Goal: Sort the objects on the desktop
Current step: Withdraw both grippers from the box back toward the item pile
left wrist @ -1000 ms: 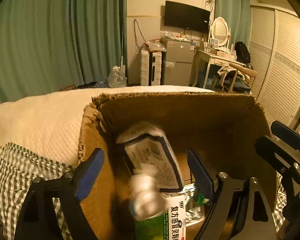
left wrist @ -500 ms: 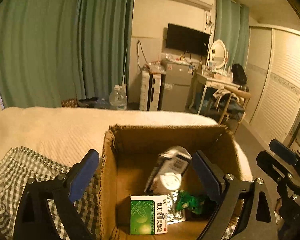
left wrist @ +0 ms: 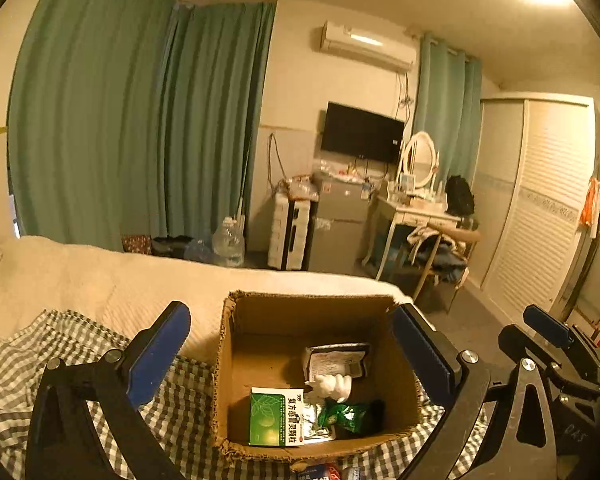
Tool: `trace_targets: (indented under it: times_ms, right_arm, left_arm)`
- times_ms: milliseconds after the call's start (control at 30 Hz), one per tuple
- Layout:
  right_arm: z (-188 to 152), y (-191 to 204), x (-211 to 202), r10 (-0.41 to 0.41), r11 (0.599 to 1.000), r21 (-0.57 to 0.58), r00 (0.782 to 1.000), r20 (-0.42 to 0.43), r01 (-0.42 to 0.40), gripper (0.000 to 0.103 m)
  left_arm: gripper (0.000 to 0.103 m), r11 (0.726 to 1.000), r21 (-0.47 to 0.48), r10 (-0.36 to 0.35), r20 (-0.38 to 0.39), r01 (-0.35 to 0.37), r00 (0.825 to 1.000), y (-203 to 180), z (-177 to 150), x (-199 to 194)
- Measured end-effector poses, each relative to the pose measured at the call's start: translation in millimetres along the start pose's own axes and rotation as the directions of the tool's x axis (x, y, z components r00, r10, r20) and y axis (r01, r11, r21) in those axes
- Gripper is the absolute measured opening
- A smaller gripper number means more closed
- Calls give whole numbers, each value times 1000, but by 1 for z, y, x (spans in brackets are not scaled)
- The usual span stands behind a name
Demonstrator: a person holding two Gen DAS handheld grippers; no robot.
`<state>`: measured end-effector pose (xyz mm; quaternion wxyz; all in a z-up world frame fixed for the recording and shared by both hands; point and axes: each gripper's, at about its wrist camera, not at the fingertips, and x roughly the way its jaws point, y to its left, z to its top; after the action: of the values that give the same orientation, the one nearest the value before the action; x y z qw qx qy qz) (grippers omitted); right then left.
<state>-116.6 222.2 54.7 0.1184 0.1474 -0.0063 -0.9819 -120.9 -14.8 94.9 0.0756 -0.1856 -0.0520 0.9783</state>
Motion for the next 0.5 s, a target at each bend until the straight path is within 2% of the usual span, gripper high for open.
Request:
trace_targets:
  times_ms: [300,500]
  right_arm:
    - [3,5,-63,1,1000,18,998,67,-2,77]
    - [-10,8,-95,-9,1000,7,997,78,9,84]
  left_arm:
    - [103,1000,-24,22,103,-20,994,-1,-2,-64]
    - [103,996,-3,84,137,-85,987,-1,-26,-91]
